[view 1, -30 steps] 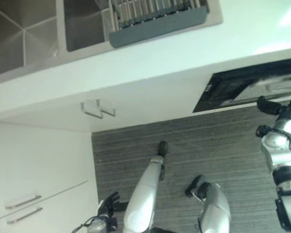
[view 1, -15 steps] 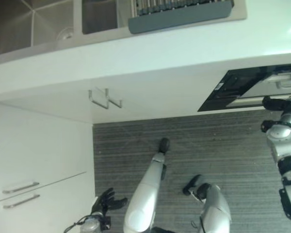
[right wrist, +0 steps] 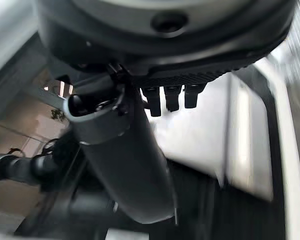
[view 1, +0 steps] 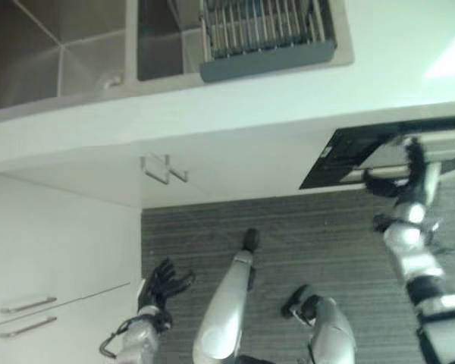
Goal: Place the dishes in the dishwasher.
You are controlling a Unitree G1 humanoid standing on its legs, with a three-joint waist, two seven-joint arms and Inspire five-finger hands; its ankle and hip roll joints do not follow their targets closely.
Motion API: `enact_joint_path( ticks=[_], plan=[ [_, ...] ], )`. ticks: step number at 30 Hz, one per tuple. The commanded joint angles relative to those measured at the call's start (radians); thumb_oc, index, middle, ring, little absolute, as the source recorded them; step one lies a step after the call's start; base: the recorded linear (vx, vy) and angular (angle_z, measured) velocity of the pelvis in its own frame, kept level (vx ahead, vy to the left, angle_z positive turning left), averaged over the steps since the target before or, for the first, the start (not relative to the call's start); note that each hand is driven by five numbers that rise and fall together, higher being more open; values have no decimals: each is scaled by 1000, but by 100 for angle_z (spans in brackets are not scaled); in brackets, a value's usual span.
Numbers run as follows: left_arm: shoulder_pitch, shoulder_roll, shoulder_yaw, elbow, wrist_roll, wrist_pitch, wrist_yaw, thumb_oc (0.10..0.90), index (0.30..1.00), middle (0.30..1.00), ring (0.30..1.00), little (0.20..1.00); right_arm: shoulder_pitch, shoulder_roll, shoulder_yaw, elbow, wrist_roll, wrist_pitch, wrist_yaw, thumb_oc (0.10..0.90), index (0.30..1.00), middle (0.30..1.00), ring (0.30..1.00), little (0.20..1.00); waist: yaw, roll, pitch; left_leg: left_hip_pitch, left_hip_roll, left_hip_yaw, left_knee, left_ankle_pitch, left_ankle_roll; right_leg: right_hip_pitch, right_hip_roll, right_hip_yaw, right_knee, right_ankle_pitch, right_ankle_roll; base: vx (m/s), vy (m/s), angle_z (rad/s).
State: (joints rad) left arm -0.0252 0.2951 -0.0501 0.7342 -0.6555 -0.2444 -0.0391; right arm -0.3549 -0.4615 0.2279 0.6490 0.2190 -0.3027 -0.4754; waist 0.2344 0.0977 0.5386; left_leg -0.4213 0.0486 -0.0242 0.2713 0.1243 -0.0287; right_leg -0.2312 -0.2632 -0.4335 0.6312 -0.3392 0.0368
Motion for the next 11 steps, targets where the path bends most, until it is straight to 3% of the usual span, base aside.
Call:
enact_joint_path(
  ticks=[1,2,5,7,11],
  plan=[
    [47,22,-14,-22,-37,-37,-45,800,900,900,900,900,-27,-29,-45,-23,-27,-93,-43,800,900,900,900,900,-2,4,-29,102,42,53,29,-184,3,128,50,62,-97,30,45,-40,30,-22],
    [53,16,-15,-26,-40,-44,-66,800,900,900,900,900,10,-17,-43,-5,-22,-98,-49,800,900,900,900,900,-13,18,-40,99,63,56,29,-167,3,140,69,50,-133,62,36,-30,35,-28],
    [67,1,-25,-32,-48,-14,-123,800,900,900,900,900,114,13,-61,86,2,-122,-18,800,900,900,900,900,-59,11,-88,139,96,76,29,-181,-18,202,83,52,-233,94,41,30,13,-23],
    [66,-2,-29,-31,-49,0,-139,800,900,900,900,900,130,16,-66,101,12,-121,-12,800,900,900,900,900,-69,11,-97,148,103,80,29,-185,-20,210,84,53,-247,102,41,20,6,-29],
    [53,-24,-65,8,-9,114,-210,800,900,900,900,900,210,46,-85,167,28,-104,72,800,900,900,900,900,-127,6,-139,198,135,109,29,-204,-29,240,85,68,-295,128,45,20,8,-26]
  ],
)
